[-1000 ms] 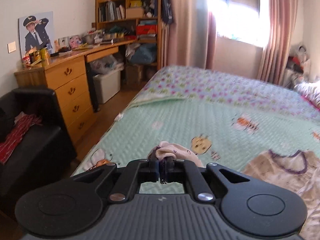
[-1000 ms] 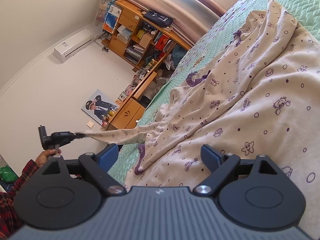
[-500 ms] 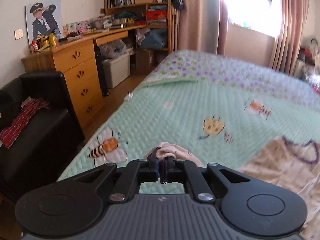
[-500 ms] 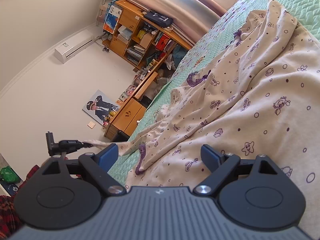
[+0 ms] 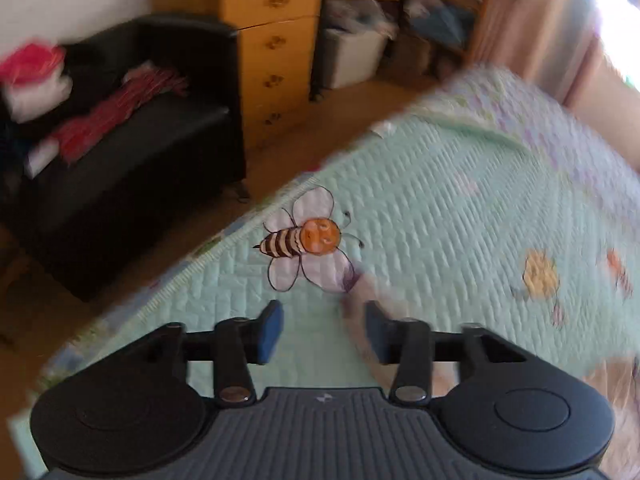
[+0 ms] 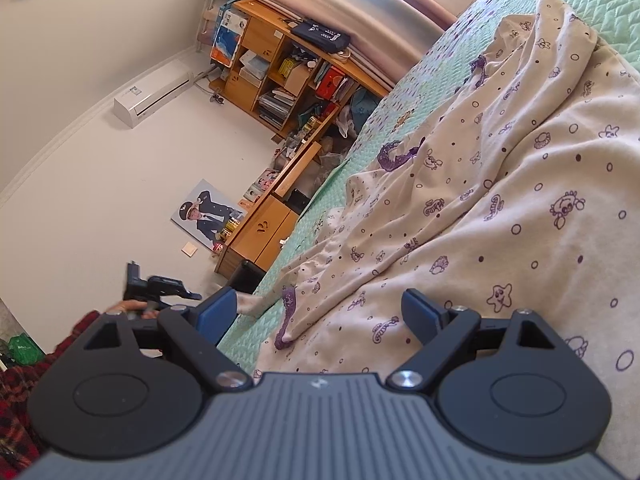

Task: Fold clothes
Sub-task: 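Lift the held sleeve with the left gripper and carry it across the bed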

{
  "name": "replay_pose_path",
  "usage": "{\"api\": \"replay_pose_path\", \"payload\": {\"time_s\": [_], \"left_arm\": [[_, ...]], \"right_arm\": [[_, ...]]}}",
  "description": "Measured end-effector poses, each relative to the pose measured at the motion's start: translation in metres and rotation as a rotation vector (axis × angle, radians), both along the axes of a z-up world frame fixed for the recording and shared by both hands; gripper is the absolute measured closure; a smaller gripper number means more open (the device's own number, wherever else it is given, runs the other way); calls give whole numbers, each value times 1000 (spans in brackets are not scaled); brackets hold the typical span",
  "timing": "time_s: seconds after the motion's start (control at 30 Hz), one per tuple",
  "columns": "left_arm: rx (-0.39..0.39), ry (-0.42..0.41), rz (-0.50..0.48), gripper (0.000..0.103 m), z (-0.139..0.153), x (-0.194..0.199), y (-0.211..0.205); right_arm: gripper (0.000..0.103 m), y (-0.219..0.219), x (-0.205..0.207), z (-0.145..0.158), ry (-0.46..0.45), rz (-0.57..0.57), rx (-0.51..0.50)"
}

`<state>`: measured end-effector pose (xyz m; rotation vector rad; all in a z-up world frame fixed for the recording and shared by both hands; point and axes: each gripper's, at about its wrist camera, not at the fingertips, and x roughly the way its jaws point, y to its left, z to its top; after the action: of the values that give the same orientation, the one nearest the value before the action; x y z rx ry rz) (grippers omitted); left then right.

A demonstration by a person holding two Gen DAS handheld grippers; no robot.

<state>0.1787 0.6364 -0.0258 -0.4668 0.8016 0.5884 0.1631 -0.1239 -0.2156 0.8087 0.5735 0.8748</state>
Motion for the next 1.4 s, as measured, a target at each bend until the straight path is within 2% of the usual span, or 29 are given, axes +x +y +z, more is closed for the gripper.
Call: {"api": "replay_pose_path", "payload": {"time_s": [0.03,0.1,0.17,0.23,0.33,0.43,0.47,0.57,0.73,0.83,0.93,0.97,1.0,1.13,1.37,1.4], "left_arm": [[-10,-36,0,26,-5,-7,3],[4,-44,-1,22,-20,-19,1],[-67,-51,-7,22,-40,-19,4],[-178,-134,-31,23,-63,-25,9],[-329,-213,32,26,-103,-28,13],[-421,-337,35,27,-121,-27,8],[-424,-354,47,27,-124,-25,8],[-413,-385,93,29,-132,-18,11],[-418,-441,155,41,-142,-6,17],[-421,-474,191,53,-148,1,20],[-418,-469,192,75,-148,3,22],[-411,-464,192,92,-145,0,22],[-405,-462,193,97,-143,-2,22],[-299,-523,203,101,-119,-21,4],[-116,-550,248,101,-31,-72,-59],[-124,-531,265,100,-30,-68,-53]], "right_arm": [[13,0,0,0,0,1,-2],[13,1,1,0,1,3,-6],[13,2,1,1,-1,5,-15],[13,3,1,2,-2,5,-21],[13,4,1,2,-1,5,-27],[13,5,2,2,-1,7,-35],[13,5,2,2,-1,8,-36],[13,5,3,2,-1,10,-38],[13,5,3,1,-1,11,-38],[13,5,3,1,-2,10,-41],[13,6,2,1,-3,10,-44],[13,6,2,1,-3,10,-45],[13,6,2,2,-4,10,-46],[13,6,2,2,-5,10,-51],[13,5,1,2,-8,9,-50],[13,5,1,1,-8,10,-49]]}}
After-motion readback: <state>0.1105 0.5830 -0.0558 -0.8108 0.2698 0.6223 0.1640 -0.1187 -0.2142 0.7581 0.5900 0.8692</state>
